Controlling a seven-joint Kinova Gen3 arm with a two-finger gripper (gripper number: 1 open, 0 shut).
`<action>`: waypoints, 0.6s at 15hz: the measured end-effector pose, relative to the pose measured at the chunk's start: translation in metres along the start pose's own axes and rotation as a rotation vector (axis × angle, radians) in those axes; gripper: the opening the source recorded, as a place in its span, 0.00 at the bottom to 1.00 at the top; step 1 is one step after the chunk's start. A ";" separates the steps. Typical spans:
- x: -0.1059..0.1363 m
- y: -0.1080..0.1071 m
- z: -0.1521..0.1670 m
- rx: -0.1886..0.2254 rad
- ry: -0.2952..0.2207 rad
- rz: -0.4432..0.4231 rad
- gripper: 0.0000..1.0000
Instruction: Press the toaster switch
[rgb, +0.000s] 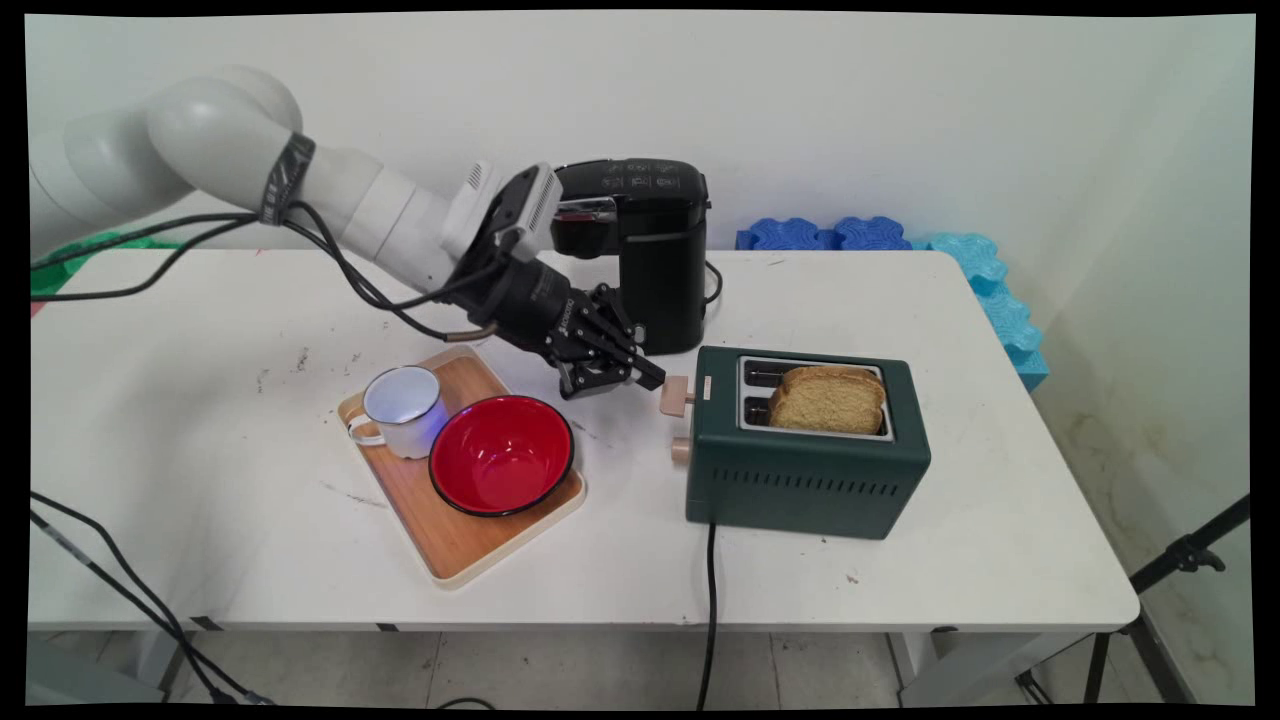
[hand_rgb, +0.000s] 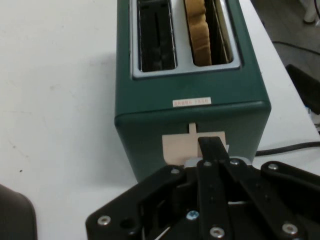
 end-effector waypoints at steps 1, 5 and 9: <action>-0.001 0.000 0.002 0.001 0.000 0.002 0.00; -0.008 0.002 0.013 0.006 0.001 0.002 0.00; -0.013 0.003 0.021 0.009 -0.001 0.000 0.00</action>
